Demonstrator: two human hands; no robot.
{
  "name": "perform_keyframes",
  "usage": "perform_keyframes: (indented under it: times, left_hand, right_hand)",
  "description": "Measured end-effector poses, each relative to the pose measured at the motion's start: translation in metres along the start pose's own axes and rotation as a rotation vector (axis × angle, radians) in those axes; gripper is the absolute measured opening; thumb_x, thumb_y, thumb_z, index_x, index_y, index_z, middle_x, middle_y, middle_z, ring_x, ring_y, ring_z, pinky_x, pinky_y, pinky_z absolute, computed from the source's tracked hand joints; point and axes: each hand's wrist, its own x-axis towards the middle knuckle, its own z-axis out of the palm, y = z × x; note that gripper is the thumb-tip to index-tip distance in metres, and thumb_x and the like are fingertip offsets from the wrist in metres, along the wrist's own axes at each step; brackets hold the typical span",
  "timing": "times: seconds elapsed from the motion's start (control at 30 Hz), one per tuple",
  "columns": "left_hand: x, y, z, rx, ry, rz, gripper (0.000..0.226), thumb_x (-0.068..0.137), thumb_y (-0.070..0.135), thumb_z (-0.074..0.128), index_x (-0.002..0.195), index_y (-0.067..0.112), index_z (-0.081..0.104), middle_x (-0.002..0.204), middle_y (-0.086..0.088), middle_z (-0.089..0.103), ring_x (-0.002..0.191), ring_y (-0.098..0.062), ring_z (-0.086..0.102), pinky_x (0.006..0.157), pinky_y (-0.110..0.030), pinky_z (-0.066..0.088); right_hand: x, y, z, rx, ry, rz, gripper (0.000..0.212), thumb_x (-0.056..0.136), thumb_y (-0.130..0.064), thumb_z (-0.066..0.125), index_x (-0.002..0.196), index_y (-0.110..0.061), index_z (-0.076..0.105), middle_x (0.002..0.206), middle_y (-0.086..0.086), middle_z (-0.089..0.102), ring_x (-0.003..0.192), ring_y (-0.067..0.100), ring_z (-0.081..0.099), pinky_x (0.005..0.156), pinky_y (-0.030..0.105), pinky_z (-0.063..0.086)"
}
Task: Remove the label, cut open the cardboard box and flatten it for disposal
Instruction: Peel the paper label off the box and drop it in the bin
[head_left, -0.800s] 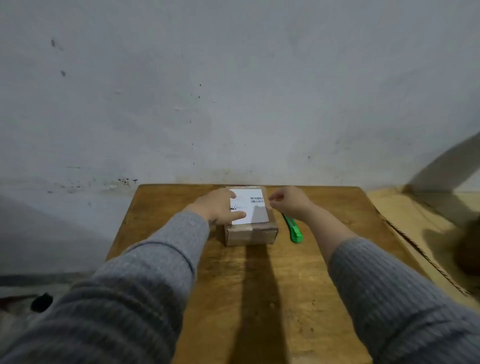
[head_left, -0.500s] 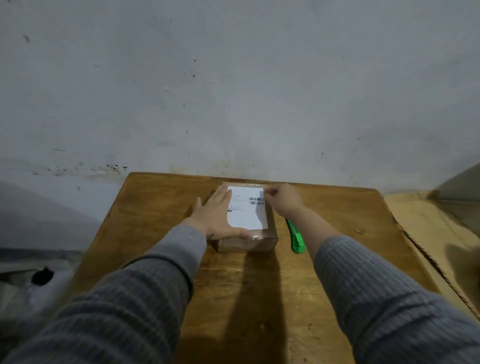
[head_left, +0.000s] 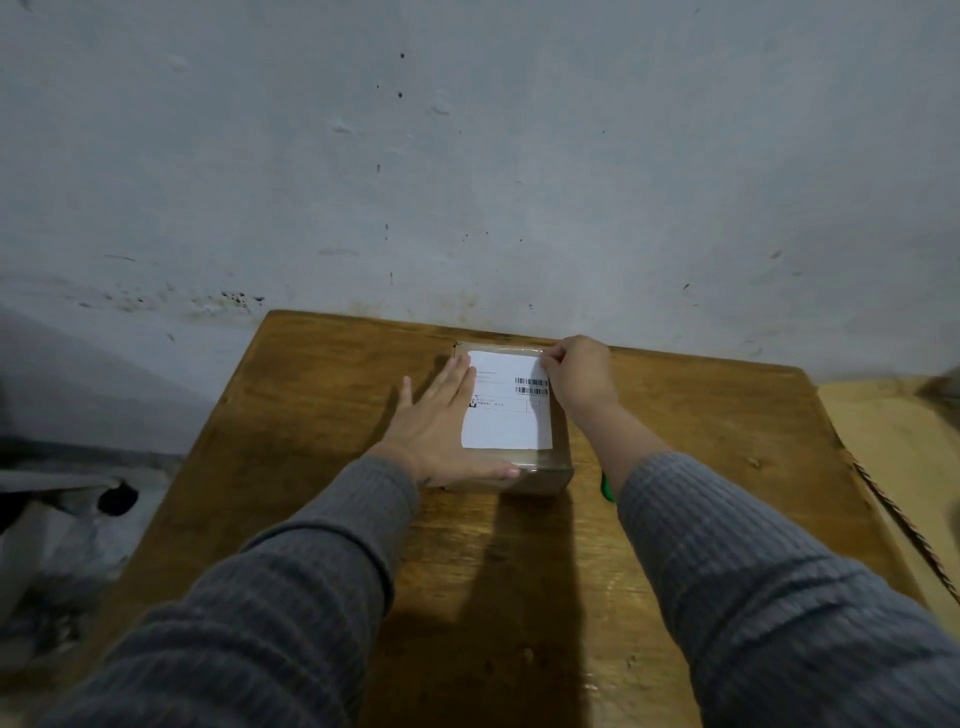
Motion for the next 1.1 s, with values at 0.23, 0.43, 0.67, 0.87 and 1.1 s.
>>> perform_keyframes:
  times: [0.23, 0.43, 0.67, 0.87, 1.1]
  left_hand:
    - [-0.001, 0.000, 0.000, 0.014, 0.002, 0.004, 0.136, 0.060, 0.091, 0.048, 0.150, 0.015, -0.020, 0.156, 0.004, -0.029, 0.143, -0.011, -0.025, 0.116, -0.056, -0.006]
    - [0.000, 0.000, 0.000, 0.030, -0.005, -0.004, 0.136, 0.057, 0.094, 0.044, 0.150, 0.015, -0.018, 0.157, 0.005, -0.027, 0.143, -0.010, -0.024, 0.116, -0.057, -0.008]
    - [-0.002, 0.000, -0.003, 0.006, -0.013, 0.001, 0.136, 0.060, 0.090, 0.049, 0.150, 0.014, -0.019, 0.157, 0.003, -0.026, 0.144, -0.012, -0.022, 0.116, -0.057, -0.007]
    - [-0.003, 0.001, 0.000, -0.048, 0.007, -0.002, 0.135, 0.061, 0.088, 0.052, 0.150, 0.016, -0.019, 0.158, 0.003, -0.024, 0.145, -0.012, -0.021, 0.117, -0.056, -0.006]
    - [-0.003, 0.000, 0.001, -0.063, 0.021, 0.003, 0.136, 0.060, 0.088, 0.053, 0.150, 0.017, -0.021, 0.158, 0.005, -0.025, 0.145, -0.011, -0.021, 0.117, -0.055, -0.006]
  right_hand:
    - [-0.006, -0.010, 0.002, -0.152, -0.026, -0.039, 0.025, 0.095, -0.017, 0.045, 0.098, -0.005, 0.067, 0.099, 0.012, 0.066, 0.088, 0.028, 0.062, 0.077, 0.042, 0.055]
    - [-0.019, -0.024, 0.001, 0.091, -0.029, -0.050, 0.015, 0.096, -0.011, 0.040, 0.100, -0.008, 0.054, 0.092, 0.007, 0.058, 0.080, 0.023, 0.055, 0.057, 0.028, 0.043]
    - [-0.023, -0.033, -0.010, 0.266, -0.025, 0.124, 0.021, 0.094, -0.016, 0.046, 0.098, -0.005, 0.064, 0.092, 0.007, 0.062, 0.082, 0.020, 0.057, 0.054, 0.024, 0.041]
    - [-0.023, -0.030, -0.017, 0.362, 0.011, 0.132, 0.014, 0.094, -0.014, 0.048, 0.106, -0.015, 0.056, 0.096, 0.007, 0.064, 0.074, 0.017, 0.059, 0.049, 0.022, 0.039]
    - [-0.030, -0.016, -0.020, 0.106, -0.226, -0.016, 0.039, 0.083, -0.018, 0.070, 0.121, -0.019, 0.058, 0.116, 0.004, 0.056, 0.089, 0.016, 0.052, 0.045, 0.013, 0.035]
